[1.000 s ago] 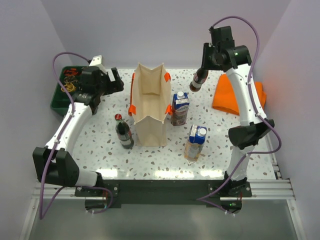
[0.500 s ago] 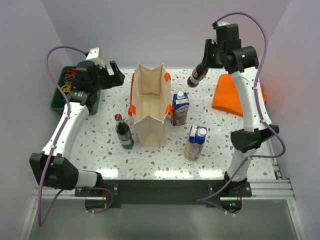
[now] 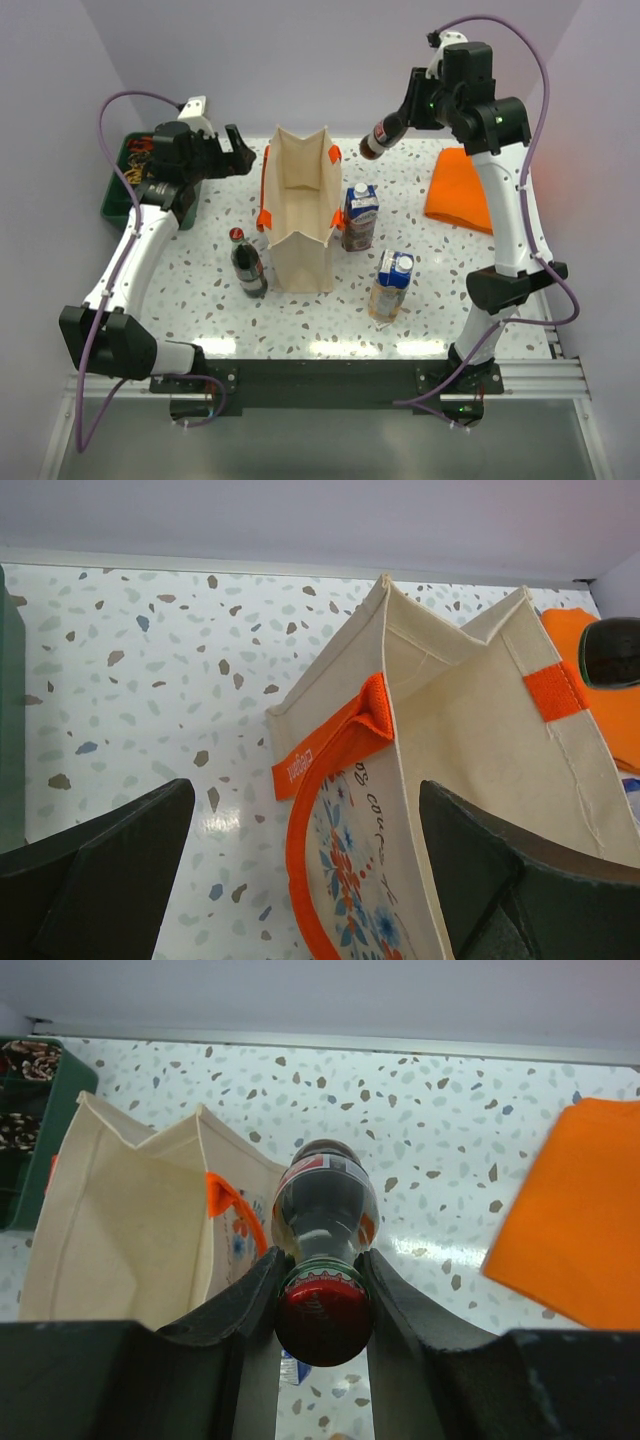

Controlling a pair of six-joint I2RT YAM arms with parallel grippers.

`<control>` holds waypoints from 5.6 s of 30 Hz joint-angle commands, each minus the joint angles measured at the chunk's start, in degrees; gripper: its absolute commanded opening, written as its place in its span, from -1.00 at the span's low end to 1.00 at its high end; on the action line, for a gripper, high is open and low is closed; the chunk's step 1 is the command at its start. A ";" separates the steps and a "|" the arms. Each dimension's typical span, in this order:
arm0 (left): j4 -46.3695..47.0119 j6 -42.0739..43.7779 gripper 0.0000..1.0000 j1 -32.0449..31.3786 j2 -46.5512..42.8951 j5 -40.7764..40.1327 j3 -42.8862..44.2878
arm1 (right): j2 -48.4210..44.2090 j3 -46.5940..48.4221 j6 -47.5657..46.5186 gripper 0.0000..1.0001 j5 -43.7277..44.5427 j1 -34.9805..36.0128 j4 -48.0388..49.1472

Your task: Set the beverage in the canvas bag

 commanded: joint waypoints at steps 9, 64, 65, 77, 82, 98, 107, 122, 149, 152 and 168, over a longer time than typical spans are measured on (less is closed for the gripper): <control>2.20 4.21 1.00 -2.27 2.88 0.76 -0.12 | -6.65 5.79 3.23 -1.00 -4.64 0.66 18.75; 4.23 2.54 -0.63 -7.19 10.97 -1.35 5.51 | 0.47 -1.24 2.09 -1.00 -6.41 14.01 22.79; 4.40 2.46 -0.65 -7.28 10.97 -1.08 5.42 | 0.73 -1.42 1.83 -1.00 -6.05 14.10 23.06; 5.02 2.02 -0.93 -7.46 12.55 2.43 6.29 | 12.68 5.70 0.33 -1.00 -3.68 17.00 24.90; 5.02 1.40 -1.00 -7.72 13.60 3.58 6.82 | 14.80 4.47 -3.26 -1.00 -0.43 19.37 25.95; 5.98 0.35 -1.00 -7.81 14.40 5.86 6.56 | 18.49 4.03 -12.68 -1.00 14.51 23.86 28.15; 6.16 0.08 -1.00 -7.81 14.04 6.04 5.95 | 20.95 3.59 -13.47 -1.00 16.36 23.77 30.00; 6.69 -0.27 -1.00 -7.81 11.50 2.09 2.08 | 23.76 2.27 -13.82 -1.00 17.06 23.25 30.09; 8.18 -2.11 -0.71 -7.81 12.90 3.31 1.02 | 26.14 0.43 -11.89 -0.65 15.39 22.28 29.30; 8.18 -2.03 -0.66 -7.81 13.08 3.58 1.11 | 26.49 0.51 -11.98 -0.37 15.83 22.28 29.21; 7.48 -0.97 -0.63 -7.81 13.17 3.84 1.20 | 27.90 2.97 -11.80 0.15 16.27 21.05 29.56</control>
